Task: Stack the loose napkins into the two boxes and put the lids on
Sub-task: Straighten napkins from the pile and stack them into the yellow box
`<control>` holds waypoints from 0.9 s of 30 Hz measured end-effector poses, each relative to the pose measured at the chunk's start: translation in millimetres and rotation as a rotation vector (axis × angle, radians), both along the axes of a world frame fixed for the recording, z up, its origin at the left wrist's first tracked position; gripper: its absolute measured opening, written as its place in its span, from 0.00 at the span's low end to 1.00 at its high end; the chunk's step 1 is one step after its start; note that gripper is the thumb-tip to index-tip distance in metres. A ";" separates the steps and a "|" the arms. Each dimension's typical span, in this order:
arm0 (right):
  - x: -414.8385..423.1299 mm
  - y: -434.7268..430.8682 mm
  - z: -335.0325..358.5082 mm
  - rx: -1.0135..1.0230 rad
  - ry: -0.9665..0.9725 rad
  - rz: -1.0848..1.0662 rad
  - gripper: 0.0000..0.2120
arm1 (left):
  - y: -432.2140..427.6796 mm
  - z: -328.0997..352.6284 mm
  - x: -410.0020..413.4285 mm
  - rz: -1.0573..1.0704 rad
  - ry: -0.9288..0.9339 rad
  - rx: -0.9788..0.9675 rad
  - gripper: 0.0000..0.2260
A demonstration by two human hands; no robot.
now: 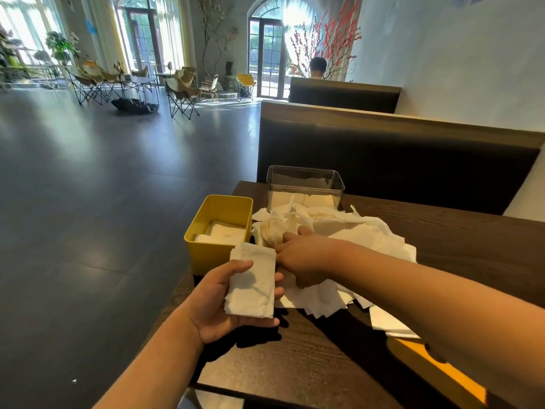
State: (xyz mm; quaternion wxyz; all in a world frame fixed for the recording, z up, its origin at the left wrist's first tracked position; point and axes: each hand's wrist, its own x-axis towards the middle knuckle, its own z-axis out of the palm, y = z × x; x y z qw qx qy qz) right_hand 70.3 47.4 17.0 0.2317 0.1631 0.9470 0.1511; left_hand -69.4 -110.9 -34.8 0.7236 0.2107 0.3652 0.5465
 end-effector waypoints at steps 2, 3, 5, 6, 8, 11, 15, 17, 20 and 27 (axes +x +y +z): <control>-4.9 -2.4 0.9 0.039 -0.039 0.053 0.26 | 0.0 -0.6 -0.1 -0.007 0.000 -0.003 0.17; -7.0 -2.8 0.5 0.061 -0.052 0.079 0.25 | 0.3 -1.0 -0.4 -0.004 -0.002 -0.007 0.17; -9.2 -2.6 1.2 0.099 -0.068 0.117 0.23 | 0.9 -1.1 -0.9 -0.002 -0.009 -0.009 0.17; -8.9 -2.1 2.6 0.110 -0.064 0.136 0.24 | 0.9 -0.4 -0.7 -0.006 -0.013 -0.001 0.17; -5.5 -0.1 5.1 0.112 -0.029 0.177 0.25 | -0.1 -1.0 -1.5 -0.012 -0.017 0.006 0.17; 5.3 4.0 6.3 0.078 0.036 0.228 0.27 | -0.1 -2.1 -2.5 -0.008 -0.019 -0.005 0.18; 21.2 9.8 5.0 0.047 0.093 0.229 0.27 | -0.5 1.3 -1.7 0.015 -0.001 -0.011 0.22; 27.5 9.8 6.4 0.048 0.117 0.196 0.27 | -0.7 1.3 -0.7 0.038 0.005 -0.022 0.24; 35.1 9.3 13.8 0.032 0.176 0.150 0.26 | -1.6 2.1 -0.4 0.057 0.003 -0.036 0.19; 71.0 12.1 33.8 -0.424 0.692 -0.237 0.14 | -0.7 5.2 1.3 0.040 0.054 -0.063 0.12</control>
